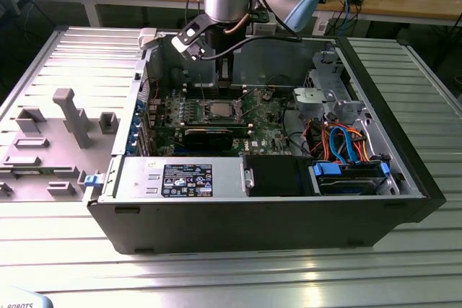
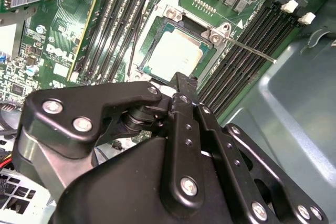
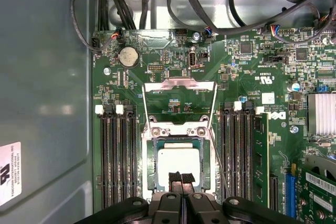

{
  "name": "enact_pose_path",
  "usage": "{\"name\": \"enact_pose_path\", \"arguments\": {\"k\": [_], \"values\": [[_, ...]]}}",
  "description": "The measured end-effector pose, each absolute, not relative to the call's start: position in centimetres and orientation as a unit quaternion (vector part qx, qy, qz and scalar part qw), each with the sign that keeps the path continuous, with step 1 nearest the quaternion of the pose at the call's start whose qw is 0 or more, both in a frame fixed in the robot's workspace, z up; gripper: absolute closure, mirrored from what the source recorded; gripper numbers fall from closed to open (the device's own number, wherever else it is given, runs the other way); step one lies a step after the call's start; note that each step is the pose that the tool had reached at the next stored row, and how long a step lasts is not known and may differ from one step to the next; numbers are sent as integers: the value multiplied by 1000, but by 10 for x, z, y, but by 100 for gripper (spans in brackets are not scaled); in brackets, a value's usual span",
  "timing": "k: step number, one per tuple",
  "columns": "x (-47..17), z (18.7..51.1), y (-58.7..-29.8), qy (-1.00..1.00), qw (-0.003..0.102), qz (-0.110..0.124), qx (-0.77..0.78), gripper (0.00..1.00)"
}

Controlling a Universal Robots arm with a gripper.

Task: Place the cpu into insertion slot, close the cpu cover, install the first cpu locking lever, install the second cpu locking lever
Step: 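Close the cpu cover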

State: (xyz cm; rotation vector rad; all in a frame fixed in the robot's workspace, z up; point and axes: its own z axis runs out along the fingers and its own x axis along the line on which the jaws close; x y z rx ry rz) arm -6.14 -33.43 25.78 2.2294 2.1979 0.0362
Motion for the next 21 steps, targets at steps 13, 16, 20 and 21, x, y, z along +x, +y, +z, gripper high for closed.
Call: {"name": "enact_pose_path", "arguments": {"k": [13, 16, 20, 21], "values": [[-61, 275, -334, 702, 5, 12, 712, 89], [-61, 275, -334, 702, 4, 13, 712, 89], [-61, 275, -334, 702, 4, 13, 712, 89], [-61, 275, -334, 702, 4, 13, 712, 89]]}}
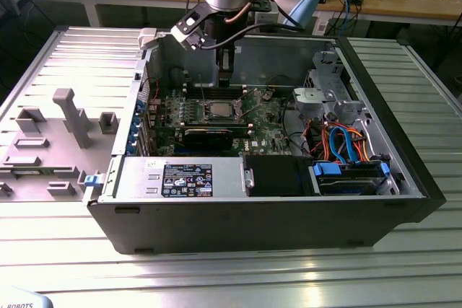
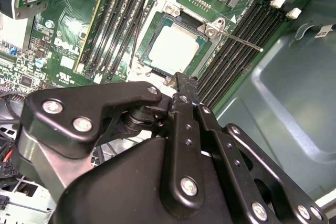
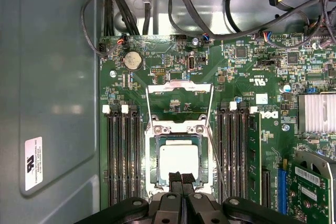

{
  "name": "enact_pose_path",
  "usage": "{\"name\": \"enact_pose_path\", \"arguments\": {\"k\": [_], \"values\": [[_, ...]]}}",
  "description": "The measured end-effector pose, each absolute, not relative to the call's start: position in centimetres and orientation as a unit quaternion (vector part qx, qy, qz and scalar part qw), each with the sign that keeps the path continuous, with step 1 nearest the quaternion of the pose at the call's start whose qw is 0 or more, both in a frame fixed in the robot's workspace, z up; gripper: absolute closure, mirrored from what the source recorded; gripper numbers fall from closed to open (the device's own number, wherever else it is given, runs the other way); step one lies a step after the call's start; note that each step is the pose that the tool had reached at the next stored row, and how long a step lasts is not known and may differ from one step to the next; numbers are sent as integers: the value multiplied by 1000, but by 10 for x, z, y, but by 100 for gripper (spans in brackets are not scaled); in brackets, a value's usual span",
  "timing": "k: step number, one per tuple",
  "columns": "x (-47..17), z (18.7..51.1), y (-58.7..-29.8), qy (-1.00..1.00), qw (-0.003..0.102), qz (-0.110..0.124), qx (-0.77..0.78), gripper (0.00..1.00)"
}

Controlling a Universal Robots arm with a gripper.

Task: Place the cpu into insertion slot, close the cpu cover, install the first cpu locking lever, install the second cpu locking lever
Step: 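Close the cpu cover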

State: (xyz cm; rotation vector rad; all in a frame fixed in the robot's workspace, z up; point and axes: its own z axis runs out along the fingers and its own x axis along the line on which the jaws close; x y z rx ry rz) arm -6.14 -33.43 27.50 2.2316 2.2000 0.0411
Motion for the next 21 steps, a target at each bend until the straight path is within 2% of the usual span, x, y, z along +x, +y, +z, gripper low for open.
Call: {"name": "enact_pose_path", "arguments": {"k": [21], "values": [[-42, 275, -334, 702, 7, 10, 712, 89]]}}
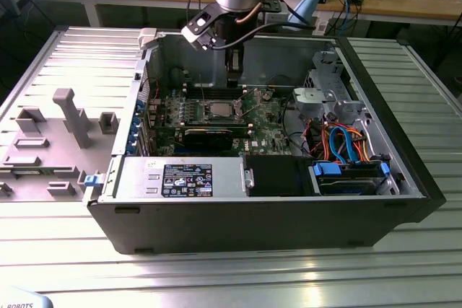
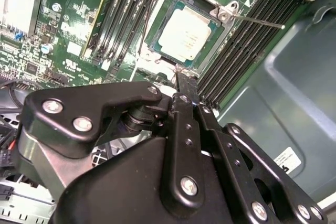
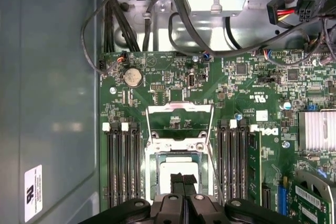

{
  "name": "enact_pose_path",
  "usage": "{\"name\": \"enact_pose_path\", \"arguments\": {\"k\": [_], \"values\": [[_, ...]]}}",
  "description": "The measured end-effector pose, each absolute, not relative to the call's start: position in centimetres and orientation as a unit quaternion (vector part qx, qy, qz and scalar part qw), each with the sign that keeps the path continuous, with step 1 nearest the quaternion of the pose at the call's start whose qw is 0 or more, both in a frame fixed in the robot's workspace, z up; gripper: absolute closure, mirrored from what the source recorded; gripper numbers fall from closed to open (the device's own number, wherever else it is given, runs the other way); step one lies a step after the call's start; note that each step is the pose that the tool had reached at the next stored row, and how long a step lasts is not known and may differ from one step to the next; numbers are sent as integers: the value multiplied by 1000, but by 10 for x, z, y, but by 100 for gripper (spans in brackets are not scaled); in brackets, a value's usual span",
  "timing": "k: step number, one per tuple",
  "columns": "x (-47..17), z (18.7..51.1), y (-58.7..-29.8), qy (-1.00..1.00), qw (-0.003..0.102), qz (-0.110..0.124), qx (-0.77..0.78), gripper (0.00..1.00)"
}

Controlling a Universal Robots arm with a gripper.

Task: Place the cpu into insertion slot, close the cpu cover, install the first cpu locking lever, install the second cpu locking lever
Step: 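Close the cpu cover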

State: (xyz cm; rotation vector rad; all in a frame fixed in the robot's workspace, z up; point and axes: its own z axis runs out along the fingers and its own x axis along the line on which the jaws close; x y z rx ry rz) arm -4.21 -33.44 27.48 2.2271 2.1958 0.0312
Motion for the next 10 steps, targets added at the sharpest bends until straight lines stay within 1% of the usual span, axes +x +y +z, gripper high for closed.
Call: {"name": "enact_pose_path", "arguments": {"k": [10], "values": [[-36, 275, -334, 702, 7, 10, 712, 89]]}}
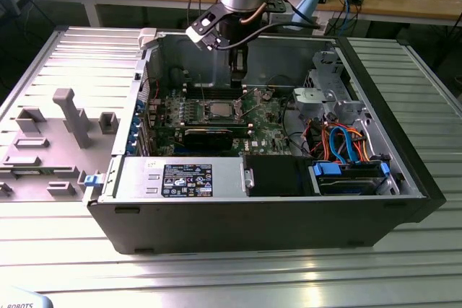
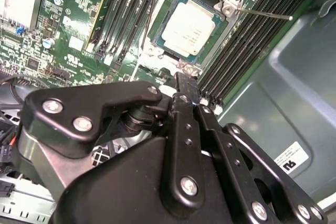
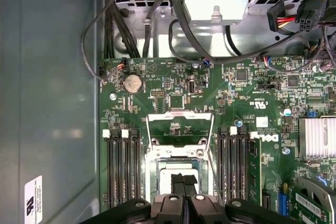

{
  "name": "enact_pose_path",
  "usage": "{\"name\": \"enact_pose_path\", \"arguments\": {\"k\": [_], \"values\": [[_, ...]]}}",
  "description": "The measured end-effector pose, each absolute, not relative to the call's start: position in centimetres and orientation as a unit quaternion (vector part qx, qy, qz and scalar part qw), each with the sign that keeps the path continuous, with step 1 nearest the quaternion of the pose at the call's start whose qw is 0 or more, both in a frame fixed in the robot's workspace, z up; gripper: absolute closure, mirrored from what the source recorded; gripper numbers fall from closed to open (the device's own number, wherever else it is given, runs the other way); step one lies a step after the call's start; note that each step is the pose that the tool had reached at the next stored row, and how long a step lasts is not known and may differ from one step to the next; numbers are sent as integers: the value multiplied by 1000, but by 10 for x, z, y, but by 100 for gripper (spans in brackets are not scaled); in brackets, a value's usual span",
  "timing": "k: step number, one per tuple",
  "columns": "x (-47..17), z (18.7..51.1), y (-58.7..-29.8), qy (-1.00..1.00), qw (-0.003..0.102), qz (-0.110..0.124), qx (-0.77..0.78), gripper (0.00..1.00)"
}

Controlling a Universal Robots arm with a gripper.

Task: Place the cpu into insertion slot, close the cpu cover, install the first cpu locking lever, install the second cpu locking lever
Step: 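Close the cpu cover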

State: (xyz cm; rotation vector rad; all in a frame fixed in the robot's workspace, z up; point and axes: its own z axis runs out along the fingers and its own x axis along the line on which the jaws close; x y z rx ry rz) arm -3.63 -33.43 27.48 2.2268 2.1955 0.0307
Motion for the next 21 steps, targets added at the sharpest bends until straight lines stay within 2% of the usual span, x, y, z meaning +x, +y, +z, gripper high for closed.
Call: {"name": "enact_pose_path", "arguments": {"k": [21], "values": [[-29, 275, -334, 702, 7, 10, 712, 89]]}}
